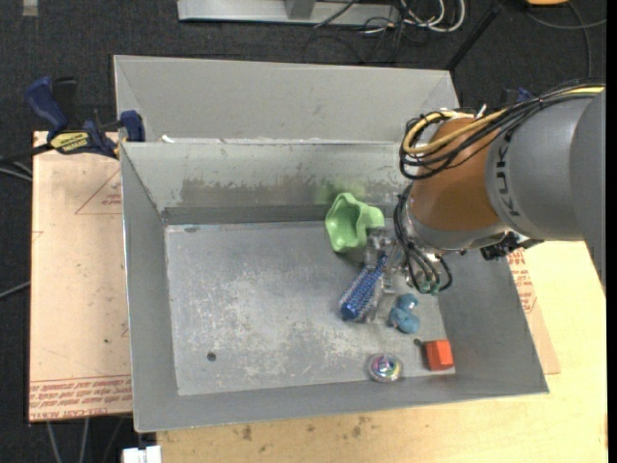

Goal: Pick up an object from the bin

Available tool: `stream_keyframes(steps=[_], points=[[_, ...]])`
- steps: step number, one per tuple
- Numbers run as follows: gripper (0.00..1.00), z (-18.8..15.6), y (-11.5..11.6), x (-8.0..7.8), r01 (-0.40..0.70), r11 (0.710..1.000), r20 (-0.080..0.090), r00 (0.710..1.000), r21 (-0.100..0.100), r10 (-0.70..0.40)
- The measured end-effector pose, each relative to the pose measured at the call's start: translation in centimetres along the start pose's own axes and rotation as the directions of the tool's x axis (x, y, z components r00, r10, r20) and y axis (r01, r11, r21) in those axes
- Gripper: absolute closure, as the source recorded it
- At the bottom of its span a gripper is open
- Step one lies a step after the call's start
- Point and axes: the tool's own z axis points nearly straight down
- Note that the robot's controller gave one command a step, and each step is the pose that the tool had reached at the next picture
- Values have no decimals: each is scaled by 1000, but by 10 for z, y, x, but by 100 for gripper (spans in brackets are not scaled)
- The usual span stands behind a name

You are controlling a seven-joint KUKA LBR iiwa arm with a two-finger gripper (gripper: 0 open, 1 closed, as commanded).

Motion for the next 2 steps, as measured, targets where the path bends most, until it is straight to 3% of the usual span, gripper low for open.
stream_keyframes(steps=[1, 2], points=[[100, -1, 0, 0, 1, 1000, 1, 1000, 1, -1], [100, -108, 43, -49, 11, 1000, 8, 1000, -1, -11]])
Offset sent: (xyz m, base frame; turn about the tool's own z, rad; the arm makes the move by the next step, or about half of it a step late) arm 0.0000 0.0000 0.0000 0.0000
